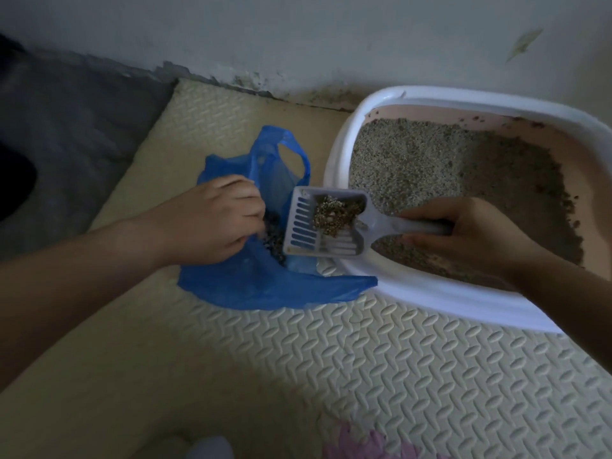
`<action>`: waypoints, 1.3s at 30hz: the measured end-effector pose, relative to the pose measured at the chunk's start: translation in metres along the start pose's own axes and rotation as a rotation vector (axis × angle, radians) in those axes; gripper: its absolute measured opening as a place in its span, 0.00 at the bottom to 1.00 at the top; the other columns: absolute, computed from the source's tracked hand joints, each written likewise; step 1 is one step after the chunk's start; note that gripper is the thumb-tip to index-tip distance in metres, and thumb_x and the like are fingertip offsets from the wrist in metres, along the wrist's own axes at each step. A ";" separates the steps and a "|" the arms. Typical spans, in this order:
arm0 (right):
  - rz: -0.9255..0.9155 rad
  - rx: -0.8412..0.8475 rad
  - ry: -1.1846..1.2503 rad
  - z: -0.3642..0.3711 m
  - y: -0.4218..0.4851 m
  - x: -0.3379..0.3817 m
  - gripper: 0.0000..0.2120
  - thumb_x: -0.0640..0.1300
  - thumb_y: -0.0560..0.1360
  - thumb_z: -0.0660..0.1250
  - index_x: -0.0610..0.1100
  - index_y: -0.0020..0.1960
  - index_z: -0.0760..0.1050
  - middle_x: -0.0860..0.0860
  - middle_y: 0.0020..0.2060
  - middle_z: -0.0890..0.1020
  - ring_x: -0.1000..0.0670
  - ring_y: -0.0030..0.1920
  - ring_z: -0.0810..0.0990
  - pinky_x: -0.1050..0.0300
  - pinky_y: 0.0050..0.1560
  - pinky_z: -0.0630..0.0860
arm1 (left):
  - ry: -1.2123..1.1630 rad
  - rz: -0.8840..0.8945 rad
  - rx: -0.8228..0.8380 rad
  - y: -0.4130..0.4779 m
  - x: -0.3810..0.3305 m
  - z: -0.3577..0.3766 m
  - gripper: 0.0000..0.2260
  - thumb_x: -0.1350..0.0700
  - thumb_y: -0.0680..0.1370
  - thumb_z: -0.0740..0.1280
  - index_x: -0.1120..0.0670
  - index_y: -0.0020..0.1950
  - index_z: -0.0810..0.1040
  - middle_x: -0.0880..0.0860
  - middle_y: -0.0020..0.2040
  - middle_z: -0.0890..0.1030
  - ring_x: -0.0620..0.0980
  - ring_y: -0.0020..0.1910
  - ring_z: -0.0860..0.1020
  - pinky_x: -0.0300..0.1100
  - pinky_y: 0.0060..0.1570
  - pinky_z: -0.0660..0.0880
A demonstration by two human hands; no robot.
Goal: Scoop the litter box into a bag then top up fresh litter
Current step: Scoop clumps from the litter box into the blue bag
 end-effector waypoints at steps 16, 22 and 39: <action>-0.043 0.137 -0.121 0.042 0.081 0.076 0.09 0.48 0.69 0.70 0.51 0.49 0.78 0.57 0.37 0.81 0.59 0.37 0.78 0.67 0.38 0.72 | -0.289 -0.197 -0.033 -0.045 0.010 0.016 0.08 0.54 0.73 0.63 0.49 0.39 0.81 0.54 0.69 0.72 0.54 0.73 0.63 0.46 0.70 0.60; 0.103 -0.059 0.437 0.045 0.076 0.076 0.11 0.38 0.66 0.77 0.44 0.47 0.82 0.50 0.36 0.84 0.55 0.35 0.82 0.63 0.39 0.80 | -0.478 -0.316 -0.074 -0.054 0.017 0.024 0.09 0.53 0.75 0.61 0.51 0.42 0.81 0.53 0.73 0.66 0.50 0.76 0.58 0.39 0.73 0.54; -0.174 -0.107 0.091 0.049 0.067 0.109 0.09 0.43 0.73 0.70 0.50 0.53 0.78 0.55 0.43 0.83 0.57 0.42 0.80 0.56 0.47 0.76 | -0.574 -0.415 -0.122 -0.050 0.022 0.016 0.05 0.59 0.76 0.67 0.52 0.42 0.82 0.47 0.75 0.61 0.42 0.76 0.54 0.42 0.69 0.61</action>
Point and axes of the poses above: each hand's wrist, its own y-axis towards the middle knuckle, its own z-axis out of the palm, x = y × z, the point moved 5 cm from there along y, towards the middle knuckle
